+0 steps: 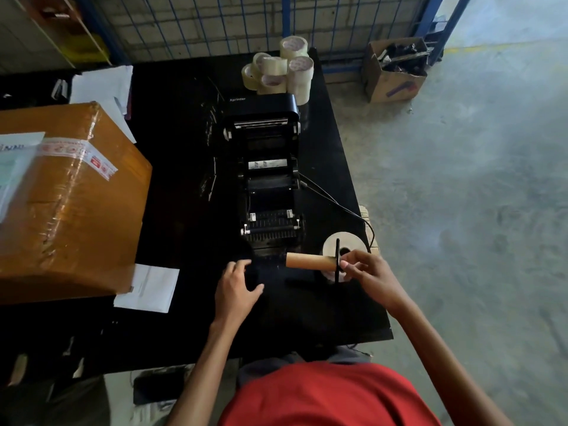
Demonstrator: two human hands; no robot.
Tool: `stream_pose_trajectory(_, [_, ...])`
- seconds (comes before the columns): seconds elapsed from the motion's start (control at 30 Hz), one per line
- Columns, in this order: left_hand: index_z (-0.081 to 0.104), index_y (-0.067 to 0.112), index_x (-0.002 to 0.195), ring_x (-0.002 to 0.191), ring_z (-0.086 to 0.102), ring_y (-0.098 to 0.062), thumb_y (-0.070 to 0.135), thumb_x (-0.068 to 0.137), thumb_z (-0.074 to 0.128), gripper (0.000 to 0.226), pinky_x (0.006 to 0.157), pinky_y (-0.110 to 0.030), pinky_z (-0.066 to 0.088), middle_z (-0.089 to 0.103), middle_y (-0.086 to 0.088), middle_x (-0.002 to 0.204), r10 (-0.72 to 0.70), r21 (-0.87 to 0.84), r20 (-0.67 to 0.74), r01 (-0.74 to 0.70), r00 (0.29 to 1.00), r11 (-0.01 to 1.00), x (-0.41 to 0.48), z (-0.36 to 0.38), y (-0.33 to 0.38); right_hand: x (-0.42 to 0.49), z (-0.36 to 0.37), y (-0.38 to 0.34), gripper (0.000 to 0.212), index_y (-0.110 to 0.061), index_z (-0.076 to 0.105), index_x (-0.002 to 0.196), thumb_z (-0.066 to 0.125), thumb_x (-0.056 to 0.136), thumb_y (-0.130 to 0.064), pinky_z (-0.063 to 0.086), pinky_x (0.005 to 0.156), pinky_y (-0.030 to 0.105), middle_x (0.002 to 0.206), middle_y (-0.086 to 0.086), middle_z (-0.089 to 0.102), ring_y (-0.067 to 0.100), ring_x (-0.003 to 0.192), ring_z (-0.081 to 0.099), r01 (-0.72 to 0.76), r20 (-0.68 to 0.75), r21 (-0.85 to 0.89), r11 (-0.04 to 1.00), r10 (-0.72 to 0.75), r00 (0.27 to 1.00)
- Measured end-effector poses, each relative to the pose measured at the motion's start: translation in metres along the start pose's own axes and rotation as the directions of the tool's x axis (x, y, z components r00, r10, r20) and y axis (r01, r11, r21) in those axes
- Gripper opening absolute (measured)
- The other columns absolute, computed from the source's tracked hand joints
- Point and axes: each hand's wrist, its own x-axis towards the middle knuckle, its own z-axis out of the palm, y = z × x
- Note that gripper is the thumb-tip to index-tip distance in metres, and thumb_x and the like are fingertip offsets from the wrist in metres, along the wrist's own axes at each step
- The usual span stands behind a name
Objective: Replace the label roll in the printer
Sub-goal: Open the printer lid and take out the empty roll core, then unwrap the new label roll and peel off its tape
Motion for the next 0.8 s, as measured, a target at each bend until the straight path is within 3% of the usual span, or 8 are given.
stream_pose_trajectory(0.07, [0.058, 0.019, 0.132, 0.106, 0.058, -0.011, 0.028, 0.069, 0.086, 0.069, 0.095, -0.026, 0.048, 0.059, 0.004, 0.115, 0.233, -0.069, -0.059, -0.237, 0.971, 0.969, -0.003, -0.01, 0.018, -0.003, 0.007, 0.004, 0.005, -0.019, 0.071, 0.091, 0.067, 0.094, -0.018, 0.056, 0.073, 0.033, 0.078, 0.004, 0.075, 0.016, 0.071, 0.071, 0.018, -0.006, -0.048, 0.999, -0.018, 1.0])
stream_pose_trajectory(0.13, [0.055, 0.025, 0.135, 0.108, 0.051, -0.004, 0.034, 0.069, 0.084, 0.073, 0.102, -0.02, 0.038, 0.055, 0.011, 0.116, 0.439, 0.026, -0.028, -0.439, 0.898, 0.898, -0.006, -0.016, 0.04, -0.007, 0.015, 0.006, 0.006, -0.023, 0.07, 0.089, 0.068, 0.094, -0.02, 0.053, 0.067, 0.023, 0.074, 0.001, 0.072, 0.01, 0.066, 0.067, 0.028, -0.002, -0.081, 0.996, -0.029, 1.0])
stream_pose_trajectory(0.23, [0.065, 0.027, 0.122, 0.103, 0.053, -0.007, 0.034, 0.073, 0.083, 0.052, 0.099, -0.02, 0.041, 0.058, 0.014, 0.108, 0.542, 0.093, 0.051, -0.544, 0.839, 0.834, -0.01, -0.018, 0.061, -0.014, 0.027, 0.007, 0.006, -0.02, 0.07, 0.09, 0.067, 0.094, -0.018, 0.047, 0.064, 0.015, 0.07, -0.003, 0.068, 0.004, 0.063, 0.063, 0.049, 0.011, -0.057, 0.997, -0.048, 0.999])
stream_pose_trajectory(0.33, [0.071, 0.023, 0.11, 0.096, 0.057, -0.009, 0.026, 0.075, 0.083, 0.037, 0.093, -0.022, 0.044, 0.064, 0.011, 0.102, 0.547, 0.11, 0.097, -0.555, 0.832, 0.825, -0.01, -0.02, 0.064, -0.02, 0.026, 0.009, 0.004, -0.016, 0.07, 0.093, 0.067, 0.095, -0.018, 0.047, 0.064, 0.018, 0.071, 0.001, 0.068, 0.008, 0.064, 0.062, 0.052, -0.004, -0.038, 0.998, -0.052, 0.999])
stream_pose_trajectory(0.43, [0.07, 0.019, 0.105, 0.094, 0.058, -0.009, 0.018, 0.074, 0.084, 0.034, 0.091, -0.022, 0.045, 0.065, 0.009, 0.101, 0.52, 0.117, 0.116, -0.532, 0.846, 0.839, -0.009, -0.027, 0.051, -0.027, 0.015, 0.017, 0.006, -0.015, 0.07, 0.094, 0.066, 0.096, -0.019, 0.046, 0.062, 0.021, 0.071, 0.005, 0.067, 0.009, 0.063, 0.059, 0.035, -0.039, -0.066, 0.997, -0.038, 0.999])
stream_pose_trajectory(0.57, [0.07, 0.018, 0.102, 0.094, 0.06, -0.012, 0.012, 0.073, 0.084, 0.032, 0.088, -0.026, 0.05, 0.064, 0.007, 0.099, 0.427, 0.143, 0.138, -0.445, 0.893, 0.884, 0.001, -0.038, 0.024, -0.039, 0.004, 0.04, 0.007, -0.015, 0.069, 0.096, 0.064, 0.096, -0.021, 0.053, 0.066, 0.034, 0.079, 0.008, 0.071, 0.021, 0.069, 0.066, -0.017, -0.062, -0.105, 0.994, 0.01, 0.998])
stream_pose_trajectory(0.7, [0.07, 0.016, 0.102, 0.097, 0.059, -0.013, 0.014, 0.076, 0.082, 0.029, 0.087, -0.029, 0.052, 0.063, 0.005, 0.099, 0.335, 0.185, 0.181, -0.367, 0.925, 0.912, 0.015, -0.031, 0.011, -0.044, 0.013, 0.07, 0.003, -0.017, 0.07, 0.091, 0.068, 0.093, -0.019, 0.05, 0.063, 0.026, 0.069, -0.008, 0.067, 0.004, 0.06, 0.06, -0.085, -0.064, -0.191, 0.978, 0.074, 0.995])
stream_pose_trajectory(0.8, [0.07, 0.016, 0.103, 0.098, 0.059, -0.014, 0.017, 0.077, 0.081, 0.029, 0.085, -0.027, 0.051, 0.063, 0.004, 0.101, 0.3, 0.208, 0.21, -0.342, 0.931, 0.916, 0.024, -0.013, 0.015, -0.037, 0.026, 0.088, 0.007, -0.013, 0.072, 0.091, 0.069, 0.093, -0.02, 0.048, 0.063, 0.027, 0.061, -0.011, 0.063, 0.005, 0.056, 0.059, -0.146, -0.031, -0.252, 0.957, 0.143, 0.989])
